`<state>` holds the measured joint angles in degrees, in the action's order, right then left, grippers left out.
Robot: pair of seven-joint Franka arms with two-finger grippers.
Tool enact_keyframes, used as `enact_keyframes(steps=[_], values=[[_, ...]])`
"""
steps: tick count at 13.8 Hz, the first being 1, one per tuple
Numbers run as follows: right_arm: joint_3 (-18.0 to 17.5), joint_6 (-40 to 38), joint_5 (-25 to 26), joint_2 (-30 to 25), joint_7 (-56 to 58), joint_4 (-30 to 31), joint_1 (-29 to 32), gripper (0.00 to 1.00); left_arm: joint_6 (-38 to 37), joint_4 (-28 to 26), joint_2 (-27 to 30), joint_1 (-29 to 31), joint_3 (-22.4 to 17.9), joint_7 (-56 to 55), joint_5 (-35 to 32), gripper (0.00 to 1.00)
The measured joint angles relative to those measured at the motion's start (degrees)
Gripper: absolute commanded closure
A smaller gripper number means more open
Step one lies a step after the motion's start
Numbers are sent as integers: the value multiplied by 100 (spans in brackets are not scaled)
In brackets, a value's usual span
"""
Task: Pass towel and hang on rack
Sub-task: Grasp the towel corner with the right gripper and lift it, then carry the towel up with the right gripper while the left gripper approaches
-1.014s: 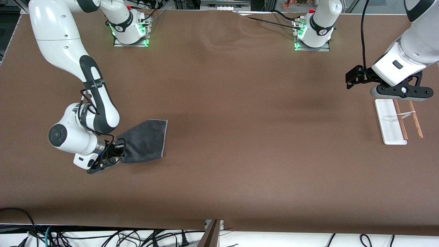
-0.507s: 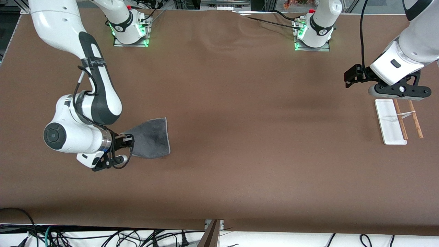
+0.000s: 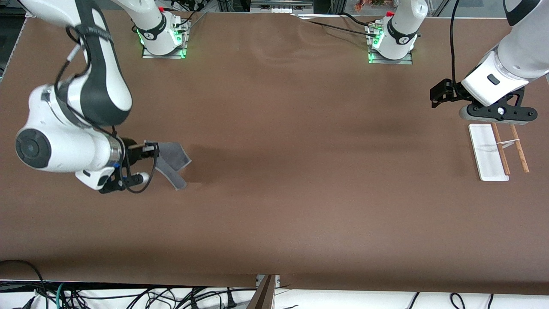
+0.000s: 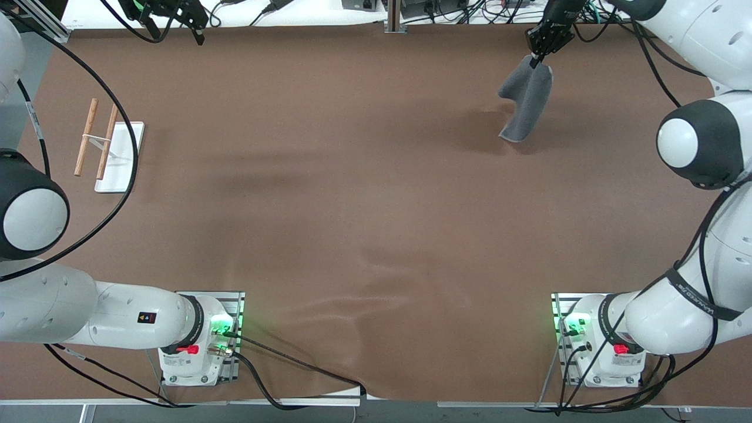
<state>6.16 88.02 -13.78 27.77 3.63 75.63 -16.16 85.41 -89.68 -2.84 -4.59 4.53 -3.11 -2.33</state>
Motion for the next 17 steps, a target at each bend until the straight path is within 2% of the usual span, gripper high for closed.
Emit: enact_keyframes(steps=[1,3,5,8,10,14,17], values=[[-2,-207,-85,-169,-263,4,-87,100,-88,0,0,-6,11,0,3,0],[-10,-549,-565,-431,-956,13,-233,100,-291,0,-6,-35,70,0,4,0],[-49,-678,-1230,-533,-1594,21,-283,100,-402,0,-30,-103,124,54,62,0],[-226,-668,-2381,-515,-2847,56,-318,100,-458,-2,-152,-180,145,485,508,0],[-303,-336,-3001,-485,-3785,77,-532,100,-463,-5,-282,-229,148,1047,632,0],[-442,666,-3866,-390,-5208,92,-1069,100,-292,-69,-699,-365,274,1775,1307,0],[-727,1702,-4213,-288,-6249,57,-1303,100,174,-93,-1026,-397,542,2533,1814,0]])
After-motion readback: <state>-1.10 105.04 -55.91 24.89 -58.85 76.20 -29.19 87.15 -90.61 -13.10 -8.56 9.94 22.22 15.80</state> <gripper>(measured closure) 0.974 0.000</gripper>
